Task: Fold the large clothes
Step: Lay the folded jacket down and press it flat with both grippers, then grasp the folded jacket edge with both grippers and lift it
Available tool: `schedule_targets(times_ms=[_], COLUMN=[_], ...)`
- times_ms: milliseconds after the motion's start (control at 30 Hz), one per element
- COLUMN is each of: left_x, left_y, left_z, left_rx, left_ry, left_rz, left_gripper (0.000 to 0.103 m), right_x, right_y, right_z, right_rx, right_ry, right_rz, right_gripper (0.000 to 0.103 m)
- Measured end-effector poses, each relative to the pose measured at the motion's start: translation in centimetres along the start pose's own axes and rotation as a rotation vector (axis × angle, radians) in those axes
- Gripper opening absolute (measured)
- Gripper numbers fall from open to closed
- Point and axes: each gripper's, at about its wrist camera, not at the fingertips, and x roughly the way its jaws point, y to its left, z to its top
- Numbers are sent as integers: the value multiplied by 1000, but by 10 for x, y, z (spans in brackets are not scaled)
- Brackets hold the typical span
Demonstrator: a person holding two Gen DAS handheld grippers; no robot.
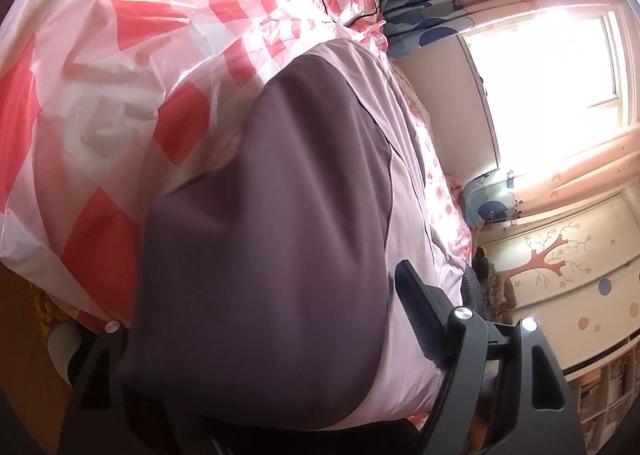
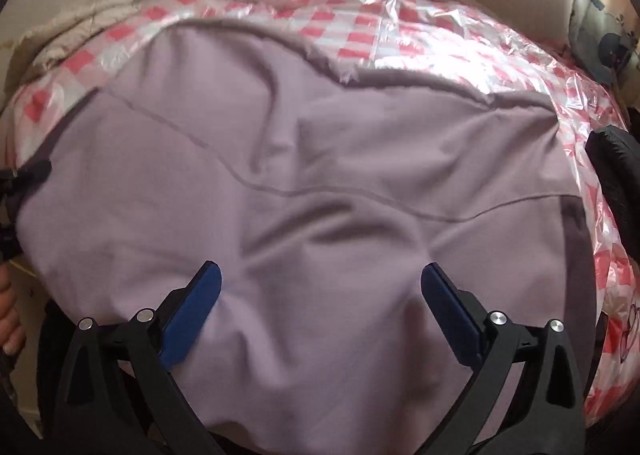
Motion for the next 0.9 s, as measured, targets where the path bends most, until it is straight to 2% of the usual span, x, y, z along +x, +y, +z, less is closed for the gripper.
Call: schedule_targets(times_ms=[33,67,167,200,300,367,433,500,533,567,600,633,700,733,800,833,900], left_x=[1,2,2,2,4,3,0,-1,-2,-3,-4,-4,-8,-11,-12,-12,-10], left_y=[1,2,-2,-2,-7,-13,-21,-26,-30,-35,-39,-46,-60,-67,-78,-84,-97], left_z=[0,0,0,0,0,-1,-1,-1,-1,-2,-3,-6,-10,-11,-11,-12,-15], left_rx=[-9,-15,12,14,20,38,80,104,120,139,157,177,232,259,291,305,336], left_ry=[1,-1,-13,-17,-33,-52,-67,-72,-80,-88,-91,-93,-115,-122,-132,-140,-146], left_rz=[-3,-4,5,9,22,33,40,50,56,60,51,45,62,64,68,70,57], left_gripper=[73,73,73,73,73,73,72,71,68,66,63,60,58,56,56,54,51], right_x=[8,5,-21,-22,11,8,-13,-19,-10,12,28,32,23,10,-18,-17,18], right_y=[5,6,-3,-1,11,8,-5,-15,-17,-14,-6,2,2,-3,-3,2,14], right_z=[-2,0,2,1,-9,-6,2,11,14,15,12,10,15,17,11,9,5], right_rx=[-46,-65,12,9,-55,-59,4,34,30,3,-43,-95,-103,-71,-36,-59,-100], right_ry=[59,56,-62,-84,-4,-15,-103,-158,-128,-46,-28,-51,-44,-85,-226,-220,-105], right_rz=[-19,-18,33,24,2,25,74,43,40,40,9,-25,-17,17,21,19,11], right_gripper=[97,97,97,97,97,97,97,97,97,97,97,97,97,97,97,97,97])
